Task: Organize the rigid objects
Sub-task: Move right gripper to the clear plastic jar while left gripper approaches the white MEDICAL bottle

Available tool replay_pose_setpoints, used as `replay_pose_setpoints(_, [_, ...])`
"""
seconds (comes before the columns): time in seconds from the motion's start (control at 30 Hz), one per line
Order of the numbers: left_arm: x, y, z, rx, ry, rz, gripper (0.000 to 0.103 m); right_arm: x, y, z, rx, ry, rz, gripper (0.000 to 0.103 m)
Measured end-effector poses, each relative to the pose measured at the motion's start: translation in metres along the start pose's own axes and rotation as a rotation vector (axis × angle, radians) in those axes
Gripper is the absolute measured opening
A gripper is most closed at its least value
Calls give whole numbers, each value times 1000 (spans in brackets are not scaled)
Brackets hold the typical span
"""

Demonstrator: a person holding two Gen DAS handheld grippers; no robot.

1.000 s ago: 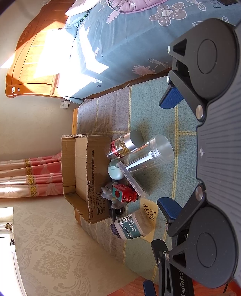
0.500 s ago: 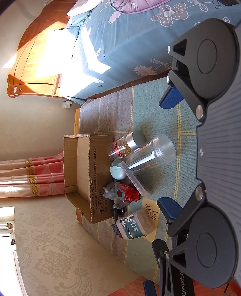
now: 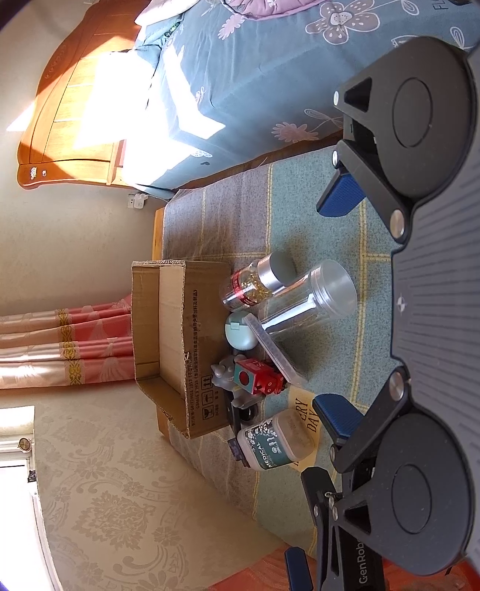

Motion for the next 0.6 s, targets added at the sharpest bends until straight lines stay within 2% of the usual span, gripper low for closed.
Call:
replay_pose_setpoints(0.47, [11,-18,4,-30,-15,-45,102,5,-16,3,-32,56,103,103])
replay_pose_setpoints(0.6, [17,-31,-2,-15,-23,-51,102,-1,-37,-5,3,74,127,103])
Point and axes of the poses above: each gripper's, at about its wrist camera, not at the fingertips, and y roughly against the way its jaws point, x to its left, z to its top, the point moved 9 cm from there along -y, roughly the way its jaws point, and after that the axes turned 4 degrees about -y, right-handed, at the moved point
